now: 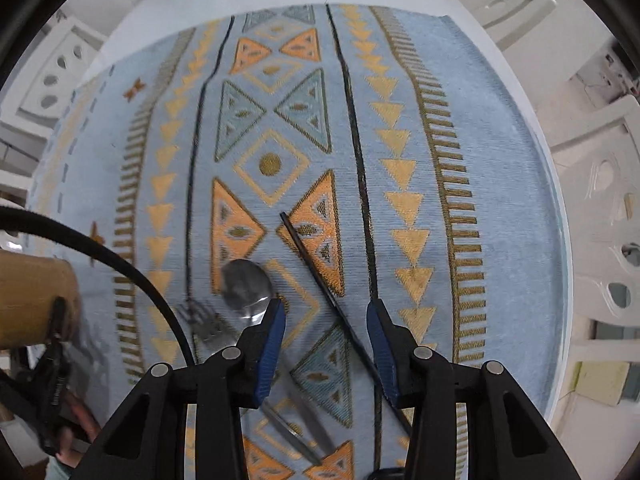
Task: Organize utensils
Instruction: 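Move the open right tool back over the last chopstick on the rug, then close the right tool on the black chopstick and lift it, then carry the chopstick with the right tool into the wooden cup and open, then move the open right tool back over the silver spoon on the rug, then lower the right tool onto the silver spoon handle and close, then lift the silver spoon with the right tool toward the wooden cup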
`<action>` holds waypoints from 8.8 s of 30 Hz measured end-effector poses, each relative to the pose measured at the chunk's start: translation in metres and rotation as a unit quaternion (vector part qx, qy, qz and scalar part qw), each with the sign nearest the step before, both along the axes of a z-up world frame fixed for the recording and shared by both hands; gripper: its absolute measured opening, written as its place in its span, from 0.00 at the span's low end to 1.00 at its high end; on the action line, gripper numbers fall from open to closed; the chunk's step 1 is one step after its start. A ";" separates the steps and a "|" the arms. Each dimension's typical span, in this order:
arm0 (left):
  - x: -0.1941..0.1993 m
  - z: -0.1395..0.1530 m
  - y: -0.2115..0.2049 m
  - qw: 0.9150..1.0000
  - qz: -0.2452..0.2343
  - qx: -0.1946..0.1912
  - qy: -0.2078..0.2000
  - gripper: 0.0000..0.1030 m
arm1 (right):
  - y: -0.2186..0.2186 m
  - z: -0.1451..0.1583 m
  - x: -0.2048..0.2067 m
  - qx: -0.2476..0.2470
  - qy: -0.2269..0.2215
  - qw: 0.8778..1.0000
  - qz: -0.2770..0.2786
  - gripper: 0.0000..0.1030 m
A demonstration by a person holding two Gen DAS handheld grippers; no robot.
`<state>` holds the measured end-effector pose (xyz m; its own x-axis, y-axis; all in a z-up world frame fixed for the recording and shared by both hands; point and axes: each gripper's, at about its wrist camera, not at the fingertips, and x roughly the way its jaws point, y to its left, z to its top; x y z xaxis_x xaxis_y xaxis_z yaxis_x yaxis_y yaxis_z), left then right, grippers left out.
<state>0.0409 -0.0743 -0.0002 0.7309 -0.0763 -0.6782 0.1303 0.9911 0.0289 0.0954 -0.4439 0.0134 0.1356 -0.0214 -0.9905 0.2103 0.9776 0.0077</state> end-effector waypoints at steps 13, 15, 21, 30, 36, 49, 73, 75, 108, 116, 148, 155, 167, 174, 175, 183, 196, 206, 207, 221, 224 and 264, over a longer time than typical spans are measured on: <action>0.001 0.001 -0.002 1.000 0.000 0.004 0.003 0.93 | -0.022 -0.027 0.005 0.005 0.002 1.000 0.003 0.34; 0.002 0.001 -0.003 1.000 0.000 0.004 0.003 0.93 | -0.023 -0.027 0.004 0.005 -0.002 1.000 0.003 0.34; 0.002 0.001 -0.003 1.000 -0.001 0.004 0.004 0.93 | -0.001 -0.019 -0.014 0.008 -0.021 1.000 0.012 0.11; 0.004 0.000 -0.003 1.000 0.000 0.003 0.005 0.93 | 0.014 -0.009 -0.024 -0.001 -0.043 0.999 0.017 0.10; 0.005 0.000 -0.002 1.000 -0.001 0.002 0.006 0.93 | 0.008 0.035 -0.041 0.003 -0.099 0.995 0.008 0.08; 0.005 -0.002 -0.002 1.000 -0.001 0.004 0.006 0.93 | 0.014 0.123 -0.074 0.016 -0.241 0.970 0.012 0.05; 0.006 -0.002 -0.002 1.000 -0.001 0.004 0.006 0.93 | 0.076 0.234 -0.061 0.070 -0.337 0.934 0.098 0.05; 0.006 -0.002 -0.002 1.000 -0.001 0.004 0.006 0.93 | 0.083 0.242 -0.059 0.091 -0.339 0.930 0.108 0.05; 0.006 -0.002 -0.002 1.000 0.000 0.003 0.006 0.93 | 0.222 0.242 -0.028 0.173 -0.287 0.900 0.278 0.05; 0.006 -0.002 -0.003 1.000 -0.001 0.002 0.006 0.93 | 0.214 0.247 -0.026 0.186 -0.287 0.898 0.277 0.08; 0.005 -0.002 -0.012 1.000 0.000 0.003 0.009 0.93 | 0.056 0.172 -0.035 0.113 -0.221 0.967 0.055 0.39; 0.006 -0.002 -0.011 1.000 -0.001 0.003 0.009 0.93 | 0.040 0.085 -0.027 0.047 -0.105 0.993 0.037 0.39; 0.006 -0.002 -0.012 1.000 -0.001 0.003 0.010 0.93 | 0.028 -0.003 -0.026 0.054 0.006 0.998 0.037 0.38; 0.006 -0.002 -0.011 1.000 -0.001 0.003 0.010 0.93 | 0.032 -0.011 -0.019 0.057 0.012 0.997 0.044 0.38; 0.006 -0.002 -0.012 1.000 -0.001 0.003 0.010 0.93 | 0.032 -0.013 -0.018 0.059 0.014 0.997 0.043 0.38; 0.006 -0.001 -0.011 1.000 -0.001 0.003 0.010 0.93 | 0.035 -0.022 -0.017 0.063 0.016 0.997 0.042 0.39; 0.007 -0.001 -0.011 1.000 -0.001 0.003 0.010 0.93 | 0.015 -0.017 -0.024 0.063 0.006 0.998 0.019 0.39; 0.007 -0.001 -0.013 1.000 -0.001 0.003 0.010 0.93 | 0.033 -0.021 -0.020 0.015 -0.007 0.998 0.055 0.41; 0.007 -0.001 -0.012 1.000 -0.001 0.003 0.010 0.93 | 0.035 -0.021 -0.017 0.012 -0.008 0.998 0.058 0.40; 0.007 -0.001 -0.012 1.000 -0.001 0.003 0.010 0.93 | 0.056 0.000 -0.037 0.002 -0.016 0.996 0.085 0.06; 0.007 -0.001 -0.012 1.000 -0.001 0.003 0.010 0.93 | 0.055 -0.001 -0.035 0.003 -0.012 0.996 0.083 0.06; 0.008 -0.001 -0.012 1.000 -0.001 0.002 0.011 0.93 | 0.121 0.267 -0.048 0.223 -0.411 0.865 0.180 0.04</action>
